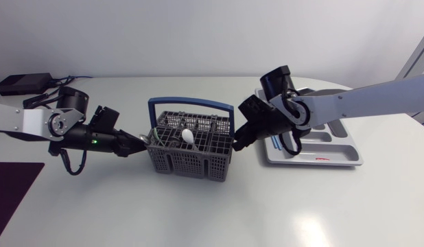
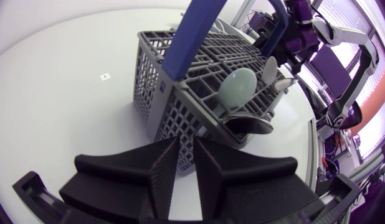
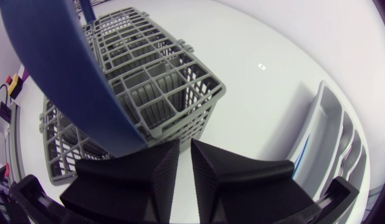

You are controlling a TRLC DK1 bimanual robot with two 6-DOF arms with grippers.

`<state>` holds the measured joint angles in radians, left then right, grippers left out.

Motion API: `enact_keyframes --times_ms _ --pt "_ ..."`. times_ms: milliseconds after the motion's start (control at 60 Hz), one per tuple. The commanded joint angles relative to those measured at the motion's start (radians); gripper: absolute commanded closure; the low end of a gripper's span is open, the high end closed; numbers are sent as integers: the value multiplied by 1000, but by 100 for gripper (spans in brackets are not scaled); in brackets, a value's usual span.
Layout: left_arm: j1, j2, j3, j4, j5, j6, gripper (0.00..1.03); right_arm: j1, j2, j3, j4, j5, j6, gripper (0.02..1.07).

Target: Unload the cutlery basket into the drawer organizer.

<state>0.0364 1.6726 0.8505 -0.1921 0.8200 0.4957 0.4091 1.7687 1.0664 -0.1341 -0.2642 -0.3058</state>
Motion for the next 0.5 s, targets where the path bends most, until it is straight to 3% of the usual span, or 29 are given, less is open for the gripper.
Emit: enact_keyframes --times_ms 0,150,483 --pt "25 -67 -33 -13 59 46 83 34 37 70 25 -1 30 86" --pt "46 -99 -68 -32 64 73 83 54 80 141 8 13 30 86" --pt "60 -79 -44 -26 62 80 83 19 48 83 18 71 23 84"
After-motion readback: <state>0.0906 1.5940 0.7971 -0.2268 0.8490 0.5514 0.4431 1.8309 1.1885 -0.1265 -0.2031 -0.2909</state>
